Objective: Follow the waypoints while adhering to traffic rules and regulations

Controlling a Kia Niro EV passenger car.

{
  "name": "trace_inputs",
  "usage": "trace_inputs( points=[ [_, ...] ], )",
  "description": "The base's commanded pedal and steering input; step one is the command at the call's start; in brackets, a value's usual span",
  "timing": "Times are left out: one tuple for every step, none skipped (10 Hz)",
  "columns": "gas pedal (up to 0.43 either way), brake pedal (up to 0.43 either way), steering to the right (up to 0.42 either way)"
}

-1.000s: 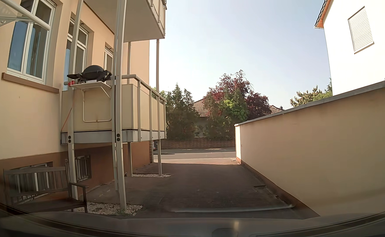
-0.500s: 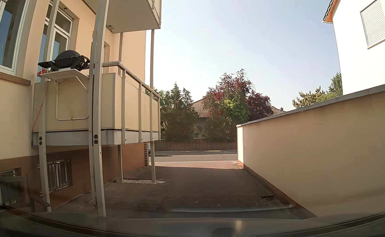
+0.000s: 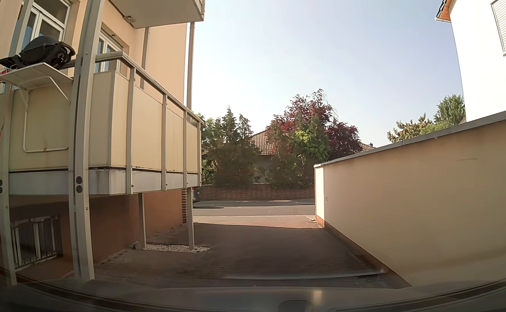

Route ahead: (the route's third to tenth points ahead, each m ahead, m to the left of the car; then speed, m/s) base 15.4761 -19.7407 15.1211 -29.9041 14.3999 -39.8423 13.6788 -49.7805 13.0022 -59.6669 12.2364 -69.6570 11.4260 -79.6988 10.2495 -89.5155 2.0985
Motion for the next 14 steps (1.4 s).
trace_inputs(
  points=[
    [0.000,0.030,0.009],
    [0.000,0.030,0.007],
    [0.000,0.030,0.007],
    [0.000,0.030,0.008],
    [0.000,0.030,0.007],
    [0.000,0.030,0.005],
    [0.000,0.030,0.006],
    [0.000,0.030,0.005],
    [0.000,0.030,0.003],
    [0.000,0.030,0.002],
    [0.000,0.030,0.002],
    [0.000,0.030,0.003],
    [0.000,0.030,0.000],
    [0.000,0.030,-0.006]
  ],
)
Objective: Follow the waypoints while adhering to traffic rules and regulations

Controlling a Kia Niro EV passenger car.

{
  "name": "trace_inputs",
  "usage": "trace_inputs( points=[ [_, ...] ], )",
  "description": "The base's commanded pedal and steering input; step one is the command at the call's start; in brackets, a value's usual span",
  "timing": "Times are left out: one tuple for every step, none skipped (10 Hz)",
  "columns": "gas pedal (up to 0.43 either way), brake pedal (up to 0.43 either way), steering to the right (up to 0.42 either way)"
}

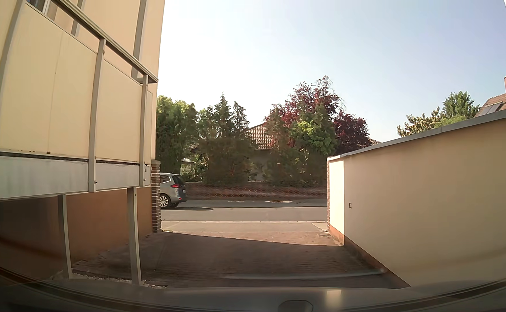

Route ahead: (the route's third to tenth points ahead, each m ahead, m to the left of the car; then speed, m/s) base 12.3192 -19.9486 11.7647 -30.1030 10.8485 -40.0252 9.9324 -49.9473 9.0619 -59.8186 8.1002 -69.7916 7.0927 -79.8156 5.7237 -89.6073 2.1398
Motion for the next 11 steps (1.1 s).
trace_inputs(
  points=[
    [0.000,0.030,-0.010],
    [0.000,0.037,-0.011],
    [0.000,0.049,-0.011],
    [0.000,0.055,-0.013],
    [0.000,0.085,-0.018],
    [0.000,0.110,-0.022],
    [0.000,0.128,-0.026],
    [0.000,0.128,-0.027],
    [0.000,0.146,-0.027],
    [0.000,0.165,-0.028],
    [0.000,0.177,-0.030]
  ],
)
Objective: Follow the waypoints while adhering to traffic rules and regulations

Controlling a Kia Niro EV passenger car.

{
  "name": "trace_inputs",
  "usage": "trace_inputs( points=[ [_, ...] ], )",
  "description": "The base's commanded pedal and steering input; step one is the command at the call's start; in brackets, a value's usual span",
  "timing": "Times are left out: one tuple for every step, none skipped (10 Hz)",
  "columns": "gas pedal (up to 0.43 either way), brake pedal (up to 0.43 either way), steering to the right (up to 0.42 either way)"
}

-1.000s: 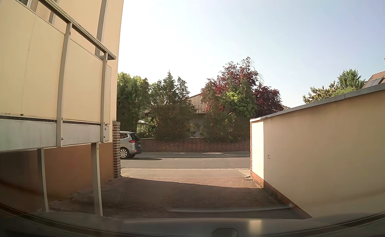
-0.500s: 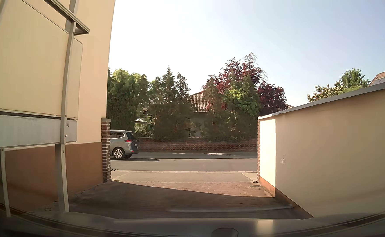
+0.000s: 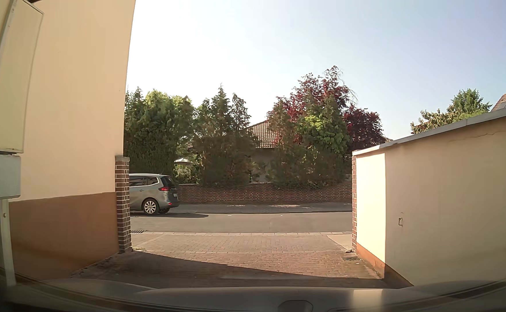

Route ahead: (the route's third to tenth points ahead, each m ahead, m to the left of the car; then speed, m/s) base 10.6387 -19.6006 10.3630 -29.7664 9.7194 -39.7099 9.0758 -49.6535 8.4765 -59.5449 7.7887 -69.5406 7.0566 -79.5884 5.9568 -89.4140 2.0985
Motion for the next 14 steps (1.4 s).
trace_inputs(
  points=[
    [0.000,0.189,-0.034],
    [0.000,0.213,-0.037],
    [0.000,0.220,-0.038],
    [0.000,0.226,-0.038],
    [0.000,0.220,-0.039],
    [0.000,0.220,-0.039],
    [0.000,0.213,-0.039],
    [0.000,0.189,-0.039],
    [0.000,0.159,-0.039],
    [0.000,0.159,-0.039],
    [0.000,0.165,-0.037],
    [0.000,0.171,-0.033],
    [0.000,0.171,-0.028],
    [0.000,0.171,-0.023]
  ],
)
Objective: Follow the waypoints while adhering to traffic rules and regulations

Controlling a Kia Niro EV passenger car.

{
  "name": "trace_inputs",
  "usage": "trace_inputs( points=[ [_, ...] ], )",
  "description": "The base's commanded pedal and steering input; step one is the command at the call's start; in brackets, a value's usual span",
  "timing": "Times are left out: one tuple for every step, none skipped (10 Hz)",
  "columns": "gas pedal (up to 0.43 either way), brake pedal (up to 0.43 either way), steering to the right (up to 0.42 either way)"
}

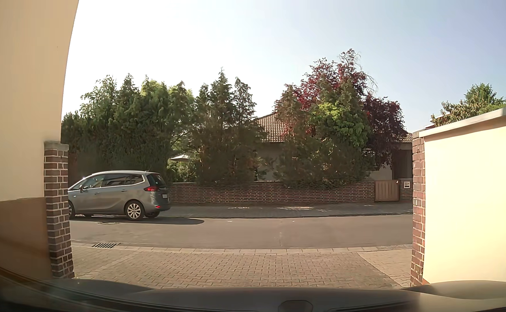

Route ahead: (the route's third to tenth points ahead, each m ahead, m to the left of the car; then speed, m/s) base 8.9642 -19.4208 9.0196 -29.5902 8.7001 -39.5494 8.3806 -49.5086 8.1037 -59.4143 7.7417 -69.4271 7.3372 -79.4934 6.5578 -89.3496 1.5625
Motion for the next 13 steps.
trace_inputs(
  points=[
    [0.000,0.177,-0.014],
    [0.000,0.177,-0.009],
    [0.000,0.171,-0.007],
    [0.000,0.171,-0.007],
    [0.000,0.177,-0.006],
    [0.000,0.177,-0.005],
    [0.000,0.177,-0.002],
    [0.000,0.177,0.000],
    [0.000,0.171,0.002],
    [0.000,0.171,0.006],
    [0.000,0.159,0.014],
    [0.000,0.159,0.025],
    [0.000,0.165,0.034]
  ],
)
